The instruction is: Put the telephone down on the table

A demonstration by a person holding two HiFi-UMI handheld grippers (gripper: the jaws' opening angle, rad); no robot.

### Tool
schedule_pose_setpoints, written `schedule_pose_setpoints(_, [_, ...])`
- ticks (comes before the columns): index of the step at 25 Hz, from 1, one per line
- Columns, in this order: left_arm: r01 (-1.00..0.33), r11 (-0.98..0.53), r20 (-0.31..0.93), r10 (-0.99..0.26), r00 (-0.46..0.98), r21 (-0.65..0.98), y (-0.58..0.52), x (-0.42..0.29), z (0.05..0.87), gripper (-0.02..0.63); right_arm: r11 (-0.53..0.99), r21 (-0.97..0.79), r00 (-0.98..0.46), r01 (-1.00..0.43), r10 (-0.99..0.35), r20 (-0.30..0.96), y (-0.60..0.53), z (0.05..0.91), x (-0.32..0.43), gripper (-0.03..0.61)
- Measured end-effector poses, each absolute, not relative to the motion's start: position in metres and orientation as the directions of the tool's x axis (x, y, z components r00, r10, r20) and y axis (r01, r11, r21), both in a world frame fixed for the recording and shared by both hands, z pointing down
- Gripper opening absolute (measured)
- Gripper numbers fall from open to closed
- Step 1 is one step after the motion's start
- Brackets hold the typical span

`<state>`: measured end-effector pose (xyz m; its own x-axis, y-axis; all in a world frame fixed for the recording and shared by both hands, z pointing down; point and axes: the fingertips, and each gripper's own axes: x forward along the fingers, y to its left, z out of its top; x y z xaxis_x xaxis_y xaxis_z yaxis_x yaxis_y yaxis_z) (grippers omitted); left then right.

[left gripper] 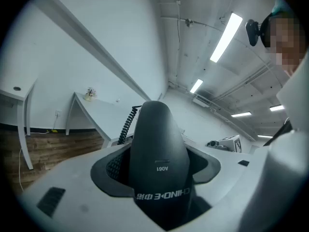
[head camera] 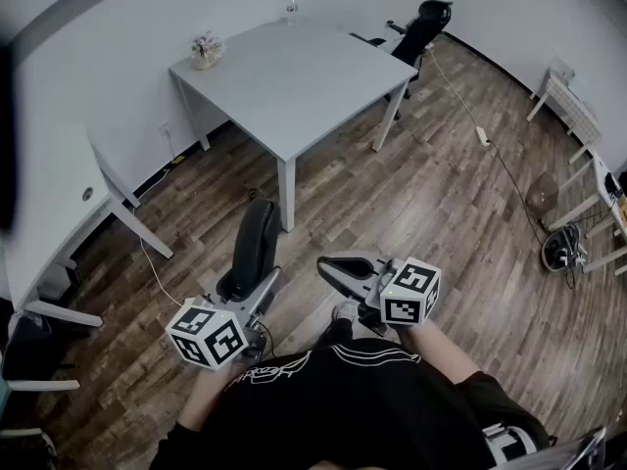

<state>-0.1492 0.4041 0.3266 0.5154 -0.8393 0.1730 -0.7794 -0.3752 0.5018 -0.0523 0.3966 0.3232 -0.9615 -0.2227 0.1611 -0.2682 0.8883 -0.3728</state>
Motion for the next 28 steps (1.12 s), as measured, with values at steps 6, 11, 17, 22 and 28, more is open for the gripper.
schedule_pose_setpoints(6, [-0.779,-0.371,0.193,-0.831,0.521,0.505,0.391,-0.123,0.331,0.288,0.885,-0.386,-0.965,-0.261,-0.222,0.141,0.381,0.320,-0.030,0.037])
schedule_pose_setpoints(11, [-0.780,-0.376,0.210,-0.821,0.531,0.500,0.372,-0.110,0.332,0.288,0.866,-0.415,-0.961,-0.278,-0.250,0.120,0.360,0.322,-0.013,0.037])
schedule_pose_setpoints(17, [-0.785,-0.375,0.239,-0.809,0.536,0.493,0.328,-0.091,0.335,0.289,0.827,-0.490,-0.958,-0.275,-0.276,0.071,0.309,0.325,0.010,0.038])
schedule_pose_setpoints(22, [-0.787,-0.371,0.255,-0.803,0.538,0.493,0.269,-0.072,0.338,0.289,0.809,-0.516,-0.957,-0.281,-0.280,0.082,0.251,0.332,0.027,0.038])
schedule_pose_setpoints(28, [-0.773,-0.403,0.245,-0.787,0.566,0.490,0.177,-0.038,0.336,0.289,0.805,-0.499,-0.943,-0.321,-0.321,0.089,0.166,0.329,0.062,0.038])
